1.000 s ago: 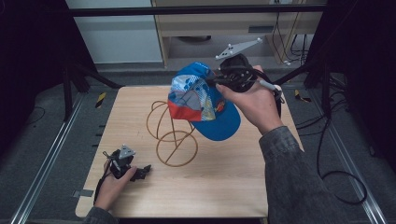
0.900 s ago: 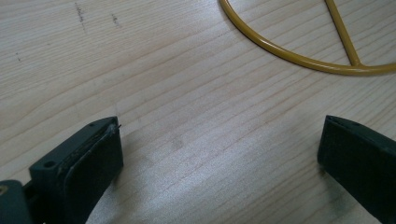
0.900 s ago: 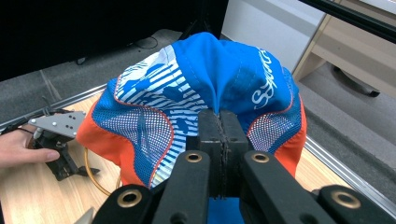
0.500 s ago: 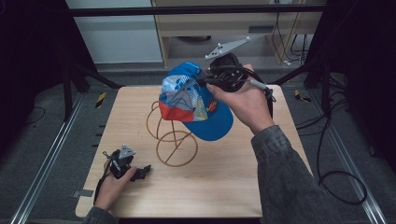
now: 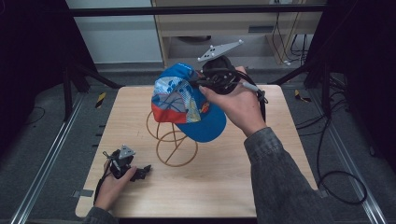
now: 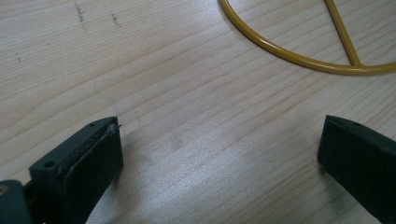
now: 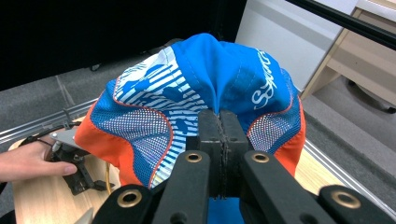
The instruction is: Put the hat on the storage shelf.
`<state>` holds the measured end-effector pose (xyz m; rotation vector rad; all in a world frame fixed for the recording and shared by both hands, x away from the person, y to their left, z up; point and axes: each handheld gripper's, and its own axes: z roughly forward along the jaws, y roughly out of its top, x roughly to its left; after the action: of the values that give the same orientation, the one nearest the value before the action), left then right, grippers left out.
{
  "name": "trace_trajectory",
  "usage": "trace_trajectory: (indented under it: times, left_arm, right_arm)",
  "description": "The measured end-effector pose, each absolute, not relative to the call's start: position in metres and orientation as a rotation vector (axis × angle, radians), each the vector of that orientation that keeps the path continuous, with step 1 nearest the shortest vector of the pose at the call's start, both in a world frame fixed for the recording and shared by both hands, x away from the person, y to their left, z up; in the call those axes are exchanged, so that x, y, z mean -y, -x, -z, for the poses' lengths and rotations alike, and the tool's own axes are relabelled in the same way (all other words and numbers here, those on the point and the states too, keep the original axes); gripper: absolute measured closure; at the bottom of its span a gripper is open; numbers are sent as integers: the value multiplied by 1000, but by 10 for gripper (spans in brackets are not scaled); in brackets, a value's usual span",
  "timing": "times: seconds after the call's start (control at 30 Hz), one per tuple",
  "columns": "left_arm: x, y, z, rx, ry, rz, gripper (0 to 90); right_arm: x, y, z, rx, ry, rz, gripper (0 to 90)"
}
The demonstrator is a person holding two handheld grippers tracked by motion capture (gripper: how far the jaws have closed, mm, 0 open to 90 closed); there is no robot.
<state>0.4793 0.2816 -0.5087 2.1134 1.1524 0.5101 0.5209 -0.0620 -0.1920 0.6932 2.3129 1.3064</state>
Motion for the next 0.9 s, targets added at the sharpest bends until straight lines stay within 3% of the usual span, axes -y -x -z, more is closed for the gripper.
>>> trace_trajectory:
  times: [0.9]
  left_arm:
    - [-282, -479, 509, -1152, -2114, -507, 0]
  right_arm:
    - [37, -524, 197, -2339, -656, -1305, 900]
